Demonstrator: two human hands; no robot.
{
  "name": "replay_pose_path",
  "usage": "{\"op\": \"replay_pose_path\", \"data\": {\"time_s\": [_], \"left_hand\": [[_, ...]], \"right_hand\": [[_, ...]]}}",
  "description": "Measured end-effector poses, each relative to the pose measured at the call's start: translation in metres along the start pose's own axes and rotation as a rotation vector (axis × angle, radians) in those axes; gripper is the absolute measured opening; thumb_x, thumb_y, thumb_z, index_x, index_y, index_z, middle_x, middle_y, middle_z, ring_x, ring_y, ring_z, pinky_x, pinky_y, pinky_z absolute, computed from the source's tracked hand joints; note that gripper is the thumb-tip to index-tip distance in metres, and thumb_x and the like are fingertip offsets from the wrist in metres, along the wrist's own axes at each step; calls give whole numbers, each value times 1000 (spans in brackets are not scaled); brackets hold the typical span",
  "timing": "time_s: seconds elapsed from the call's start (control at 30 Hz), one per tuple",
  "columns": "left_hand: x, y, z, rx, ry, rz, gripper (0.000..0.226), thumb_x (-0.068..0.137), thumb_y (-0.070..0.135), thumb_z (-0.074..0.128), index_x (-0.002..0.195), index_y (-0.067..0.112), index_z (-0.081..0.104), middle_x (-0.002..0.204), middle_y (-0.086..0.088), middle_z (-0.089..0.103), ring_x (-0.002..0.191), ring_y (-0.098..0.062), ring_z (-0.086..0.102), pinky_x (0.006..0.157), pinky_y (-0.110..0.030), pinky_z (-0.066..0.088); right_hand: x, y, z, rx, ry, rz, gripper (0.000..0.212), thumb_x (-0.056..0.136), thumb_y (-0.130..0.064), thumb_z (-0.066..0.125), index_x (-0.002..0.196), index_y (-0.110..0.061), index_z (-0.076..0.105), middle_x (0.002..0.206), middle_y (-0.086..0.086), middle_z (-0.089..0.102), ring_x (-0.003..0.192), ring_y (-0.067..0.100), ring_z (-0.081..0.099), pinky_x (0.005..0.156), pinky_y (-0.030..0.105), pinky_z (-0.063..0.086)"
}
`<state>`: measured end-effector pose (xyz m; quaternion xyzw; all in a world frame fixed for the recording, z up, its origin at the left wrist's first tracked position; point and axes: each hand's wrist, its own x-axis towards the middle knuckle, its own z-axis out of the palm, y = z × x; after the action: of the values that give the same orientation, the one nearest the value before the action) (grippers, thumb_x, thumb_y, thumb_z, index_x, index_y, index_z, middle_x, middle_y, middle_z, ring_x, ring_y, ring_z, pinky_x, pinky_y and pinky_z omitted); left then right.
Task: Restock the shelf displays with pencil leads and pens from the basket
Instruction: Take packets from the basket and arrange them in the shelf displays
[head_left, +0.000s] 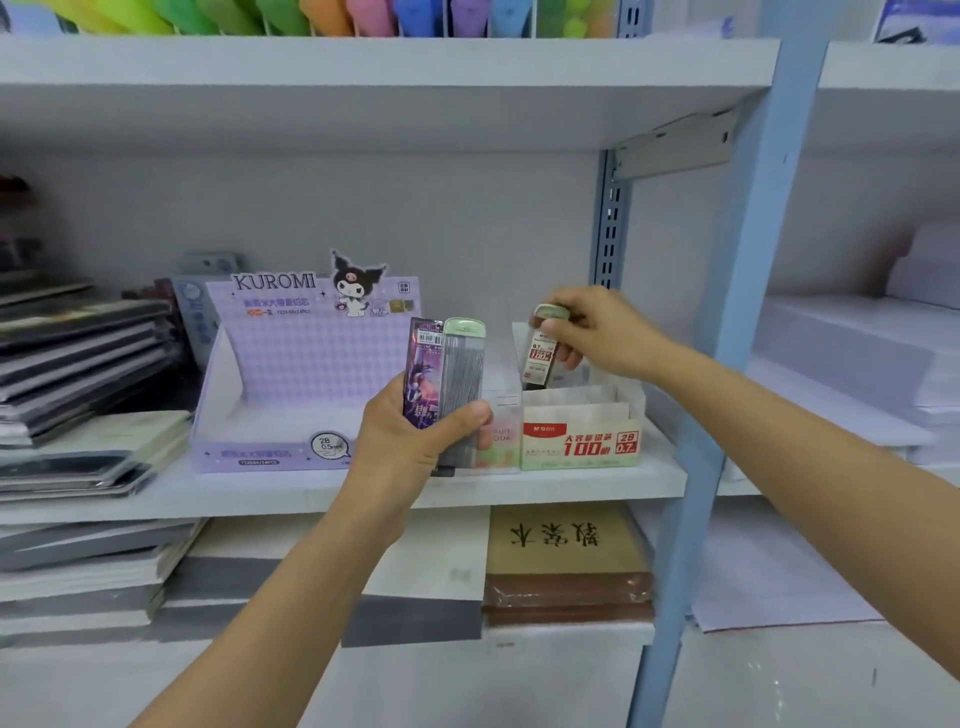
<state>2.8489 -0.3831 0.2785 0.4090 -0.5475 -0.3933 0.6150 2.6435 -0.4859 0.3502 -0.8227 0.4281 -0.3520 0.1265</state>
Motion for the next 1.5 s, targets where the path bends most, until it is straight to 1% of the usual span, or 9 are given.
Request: {"op": "replay_pose_path", "data": {"time_s": [0.1, 0.27, 0.43, 0.53, 0.67, 0.9, 1.1, 1.27, 1.5], "left_hand": [[1, 2, -2, -18, -13, 1, 40, 66, 28, 80, 102, 23, 65, 90, -3, 76, 80, -15, 74, 60, -20, 55], [4, 2, -6, -49, -41, -23, 37, 70, 22, 79, 105, 18, 65, 91, -5, 76, 76, -13, 73, 58, -19, 54], [5, 1, -8, -18, -63, -21, 33, 75, 18, 79, 104, 20, 65, 87, -4, 76, 77, -18, 74, 58, -23, 57], [7, 3, -8, 81, -78, -8, 31, 76, 18, 80, 102, 22, 64, 83, 0, 76, 74, -18, 74, 55, -29, 59], [8, 7, -6, 169, -110, -1, 35, 71, 15, 84, 98, 17, 63, 80, -5, 74, 69, -21, 73, 53, -26, 56], [13, 24, -33, 69, -160, -48, 32, 65, 18, 83, 93, 9, 71, 79, -12, 75, 67, -18, 72, 59, -23, 58], [6, 23, -66, -127, -302, -180, 32, 73, 17, 72, 103, 6, 69, 97, -16, 74, 71, -17, 72, 63, -21, 56], [1, 18, -83, -479, -32, -153, 19, 76, 14, 65, 92, 4, 61, 80, -7, 66, 56, -13, 57, 51, -20, 48], [-3, 21, -101, -588, 338, 43, 23, 75, 23, 70, 95, 14, 65, 69, 5, 59, 53, -4, 48, 44, -13, 39]], "right_hand": [[5, 3, 5, -98, -60, -3, 14, 98, -15, 53, 103, -6, 63, 92, 8, 68, 68, 13, 68, 62, 24, 58], [6, 8, 15, -105, 57, 35, 16, 93, -9, 60, 106, -18, 58, 96, 3, 62, 65, 12, 65, 52, 17, 51], [2, -8, 12, -109, 310, -61, 17, 95, -30, 58, 107, -22, 66, 100, -9, 61, 65, 2, 54, 66, 15, 42], [-4, -44, 12, 270, 87, -32, 30, 94, -46, 53, 107, -23, 69, 94, -11, 70, 73, -5, 59, 67, 16, 51], [-8, -71, 25, 269, -176, -46, 20, 90, -35, 66, 93, -17, 73, 87, -5, 73, 78, 0, 64, 72, 17, 52], [-6, -73, 28, 605, 36, -58, 7, 89, -19, 67, 83, -20, 69, 81, -4, 71, 80, 10, 66, 76, 23, 52], [6, -89, 30, 869, 317, -26, 3, 93, -10, 62, 95, -8, 61, 73, 0, 68, 60, 7, 60, 55, 19, 51], [-1, -101, 60, 953, 352, 22, 21, 93, -3, 60, 112, -7, 52, 89, 11, 67, 75, 11, 71, 60, 21, 56], [-32, -134, 126, 896, 99, 90, 15, 88, -3, 66, 95, -6, 54, 95, 13, 63, 72, 11, 71, 57, 21, 55]]}}
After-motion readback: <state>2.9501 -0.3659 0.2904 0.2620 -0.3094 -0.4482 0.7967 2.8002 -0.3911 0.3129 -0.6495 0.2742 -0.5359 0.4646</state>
